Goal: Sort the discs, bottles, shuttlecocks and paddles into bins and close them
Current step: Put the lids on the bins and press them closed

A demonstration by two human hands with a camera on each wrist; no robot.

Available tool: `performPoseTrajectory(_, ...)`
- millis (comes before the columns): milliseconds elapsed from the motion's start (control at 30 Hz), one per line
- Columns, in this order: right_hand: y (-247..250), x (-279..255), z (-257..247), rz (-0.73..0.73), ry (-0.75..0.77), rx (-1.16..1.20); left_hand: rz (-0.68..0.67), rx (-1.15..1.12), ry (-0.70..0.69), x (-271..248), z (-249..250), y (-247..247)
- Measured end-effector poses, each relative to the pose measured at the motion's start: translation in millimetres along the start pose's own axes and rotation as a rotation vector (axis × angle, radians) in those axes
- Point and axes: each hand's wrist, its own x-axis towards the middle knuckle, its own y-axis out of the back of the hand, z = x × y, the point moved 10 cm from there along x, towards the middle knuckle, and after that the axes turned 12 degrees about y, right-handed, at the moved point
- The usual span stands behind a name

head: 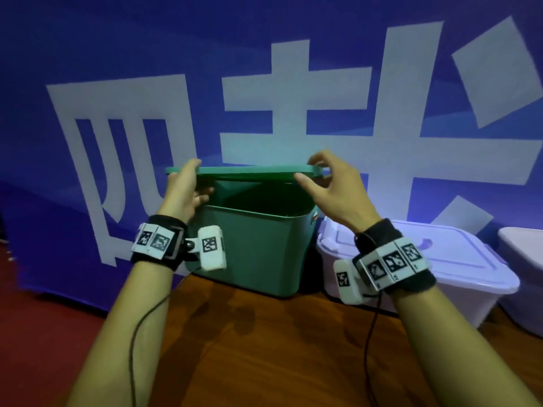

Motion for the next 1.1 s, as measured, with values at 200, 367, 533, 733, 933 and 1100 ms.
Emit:
performPoseTrajectory(200, -10, -10, -6, -0.173, -0.010, 0.004, 0.273, 0.491, -0.294, -16, 25, 12)
performPoseTrajectory(367, -10, -16, -6, -0.241, -0.036, 0.038, 0.386, 0.900, -0.254, -5, 23, 22)
performPoseTrajectory(533, -9, -19, -13, -0.257, -0.021, 0.051, 0.403, 0.980, -0.208, 1, 19, 27)
performPoseTrajectory(733, -40, -30, -15, -0.408, 0.078, 0.009, 0.516, 1.131, -0.164, 2, 19, 37)
performPoseTrajectory(933, -40, -33, -16, -0.384, 0.176, 0.032, 0.544, 1.143, -0.195, 4, 20, 40)
performPoseTrajectory(1100, -37, -32, -17, -0.325, 0.231, 0.045, 0.455, 0.979, -0.359, 6, 29, 24)
